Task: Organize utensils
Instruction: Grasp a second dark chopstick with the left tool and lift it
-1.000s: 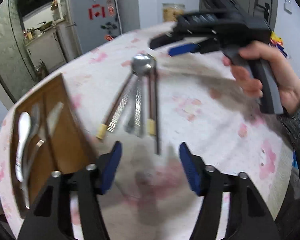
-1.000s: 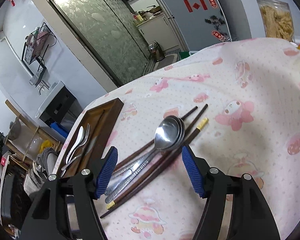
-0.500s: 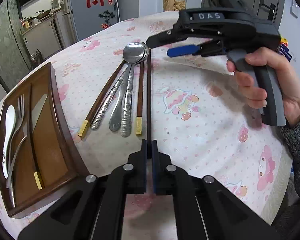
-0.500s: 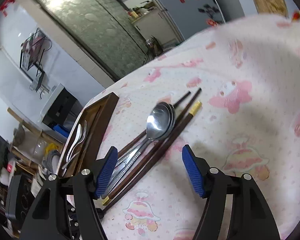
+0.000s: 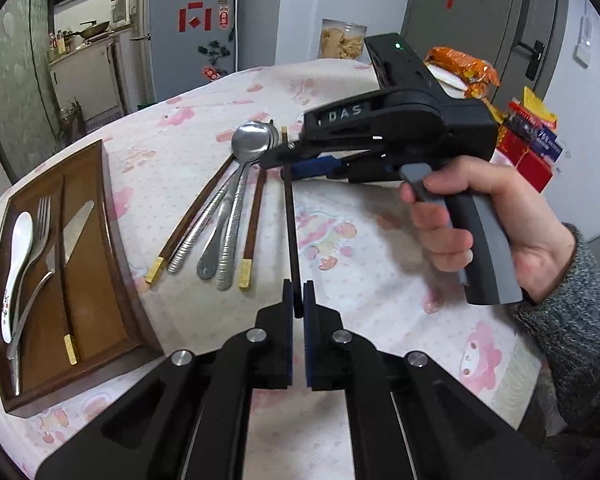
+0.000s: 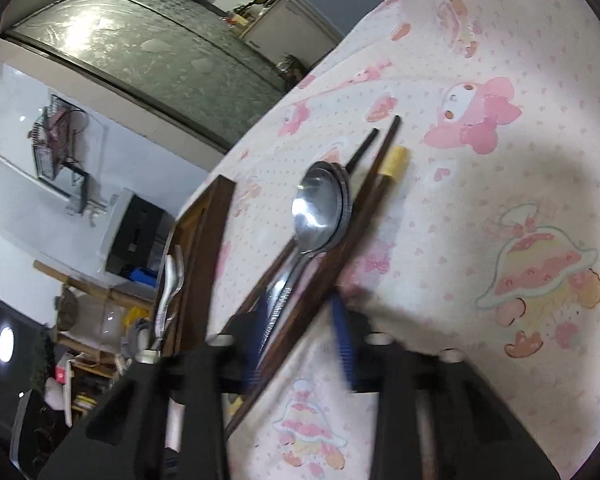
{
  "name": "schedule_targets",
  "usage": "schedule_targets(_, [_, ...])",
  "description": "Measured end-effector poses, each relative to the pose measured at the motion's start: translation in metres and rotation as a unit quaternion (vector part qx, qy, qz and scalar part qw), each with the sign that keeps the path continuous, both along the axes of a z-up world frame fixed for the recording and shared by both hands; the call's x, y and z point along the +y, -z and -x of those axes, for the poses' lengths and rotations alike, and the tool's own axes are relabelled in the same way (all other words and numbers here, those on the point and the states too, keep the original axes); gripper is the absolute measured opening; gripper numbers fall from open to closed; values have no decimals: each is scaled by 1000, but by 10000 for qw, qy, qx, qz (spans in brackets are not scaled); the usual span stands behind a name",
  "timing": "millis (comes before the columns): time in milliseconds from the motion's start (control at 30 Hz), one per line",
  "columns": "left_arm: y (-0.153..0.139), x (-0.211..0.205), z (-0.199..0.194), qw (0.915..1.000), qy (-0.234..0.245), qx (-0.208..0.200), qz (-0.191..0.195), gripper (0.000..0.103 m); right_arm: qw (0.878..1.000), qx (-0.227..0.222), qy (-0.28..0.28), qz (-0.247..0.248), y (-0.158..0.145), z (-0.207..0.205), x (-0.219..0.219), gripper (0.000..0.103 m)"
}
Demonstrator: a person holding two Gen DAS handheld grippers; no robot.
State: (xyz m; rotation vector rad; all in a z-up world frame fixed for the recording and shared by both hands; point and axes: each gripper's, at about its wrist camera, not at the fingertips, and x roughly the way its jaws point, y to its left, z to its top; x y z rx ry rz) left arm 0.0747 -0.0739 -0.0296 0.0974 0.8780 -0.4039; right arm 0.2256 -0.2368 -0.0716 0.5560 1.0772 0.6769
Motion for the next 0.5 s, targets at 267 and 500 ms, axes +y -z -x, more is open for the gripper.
schedule_targets(267, [2,5,4,10000,26,-39,84,5,9994,-279,185,6,-17,13,0,15])
schedule_targets(500, [-20,35,16,9991,-232,-354,20,5,9978,-637,-139,77,-59,10,45,14])
